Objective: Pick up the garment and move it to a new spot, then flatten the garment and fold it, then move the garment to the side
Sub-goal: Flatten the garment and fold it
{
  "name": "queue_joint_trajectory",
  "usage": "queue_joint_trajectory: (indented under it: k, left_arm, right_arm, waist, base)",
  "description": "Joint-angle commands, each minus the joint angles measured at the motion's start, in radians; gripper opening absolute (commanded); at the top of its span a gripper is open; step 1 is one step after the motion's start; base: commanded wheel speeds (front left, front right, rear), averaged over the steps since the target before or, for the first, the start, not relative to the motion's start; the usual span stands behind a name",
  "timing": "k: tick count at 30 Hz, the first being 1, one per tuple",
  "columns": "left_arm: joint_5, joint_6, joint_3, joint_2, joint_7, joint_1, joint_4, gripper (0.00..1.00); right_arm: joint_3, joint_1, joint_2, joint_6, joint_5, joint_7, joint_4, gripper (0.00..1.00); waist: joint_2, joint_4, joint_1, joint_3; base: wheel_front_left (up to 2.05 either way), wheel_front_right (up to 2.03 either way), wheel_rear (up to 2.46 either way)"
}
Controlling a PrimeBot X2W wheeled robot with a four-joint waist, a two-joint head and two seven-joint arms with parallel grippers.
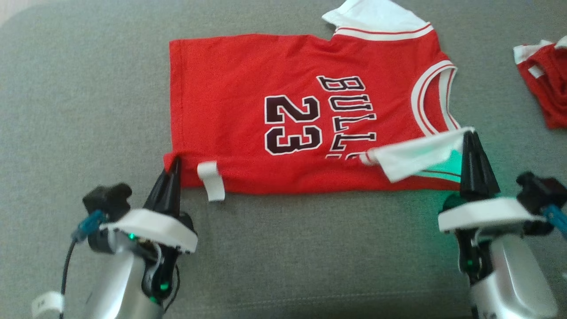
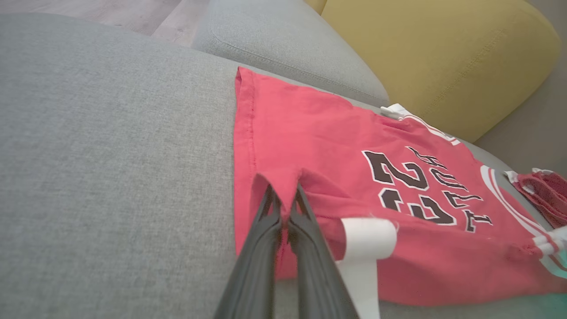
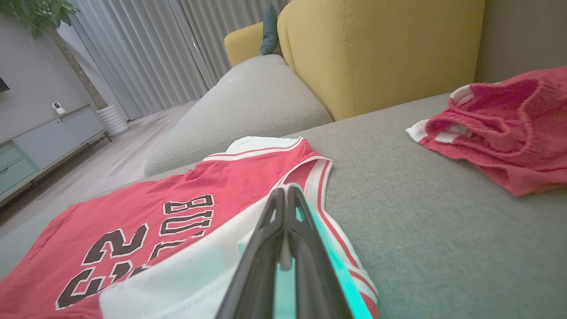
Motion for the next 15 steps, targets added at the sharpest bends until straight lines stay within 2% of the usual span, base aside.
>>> queue_joint_trajectory:
  k: [1, 10, 11, 12, 13, 14, 15]
  left_arm:
    - [0.003, -0.006, 0.024, 0.011, -0.012, -0.072, 0.008, 0.00]
    - [0.012, -0.012, -0.009, 0.009, -0.009, -0.200, 0.163, 0.02]
    - [0.011, -0.013, -0.011, 0.008, -0.012, -0.206, 0.172, 0.19]
    - [0.011, -0.013, -0.011, 0.008, -0.012, -0.206, 0.172, 0.19]
    - [0.011, -0.013, -0.014, 0.007, -0.014, -0.210, 0.179, 0.47]
    - [0.012, -0.013, -0.016, 0.006, -0.017, -0.213, 0.184, 0.80]
    - [0.012, -0.013, -0.019, 0.005, -0.020, -0.214, 0.188, 1.00]
  right_arm:
    - [0.013, -0.069, -0.007, 0.007, -0.012, 0.001, 0.021, 0.00]
    - [-0.010, -0.256, -0.007, 0.007, -0.061, -0.004, 0.259, 0.00]
    - [-0.014, -0.274, -0.007, 0.007, -0.065, -0.005, 0.284, 0.00]
    - [-0.014, -0.274, -0.007, 0.007, -0.065, -0.005, 0.284, 0.00]
    - [-0.019, -0.292, -0.007, 0.007, -0.071, -0.006, 0.310, 0.00]
    - [-0.026, -0.309, -0.007, 0.007, -0.077, -0.007, 0.336, 0.00]
    - [-0.032, -0.326, -0.007, 0.007, -0.083, -0.008, 0.362, 0.21]
  waist:
    - [0.0000, 0.012, -0.0001, 0.016]
    - [0.0000, 0.024, -0.0001, 0.043]
    - [0.0000, 0.025, -0.0001, 0.045]
    - [0.0000, 0.025, -0.0001, 0.045]
    - [0.0000, 0.027, -0.0001, 0.047]
    - [0.0000, 0.030, -0.0001, 0.049]
    - [0.0000, 0.032, -0.0001, 0.050]
  base:
    - [0.00, 0.00, 0.00]
    - [0.00, 0.00, 0.00]
    - [0.00, 0.00, 0.00]
    - [0.00, 0.00, 0.00]
    - [0.00, 0.00, 0.00]
    - [0.00, 0.00, 0.00]
    - [0.00, 0.00, 0.00]
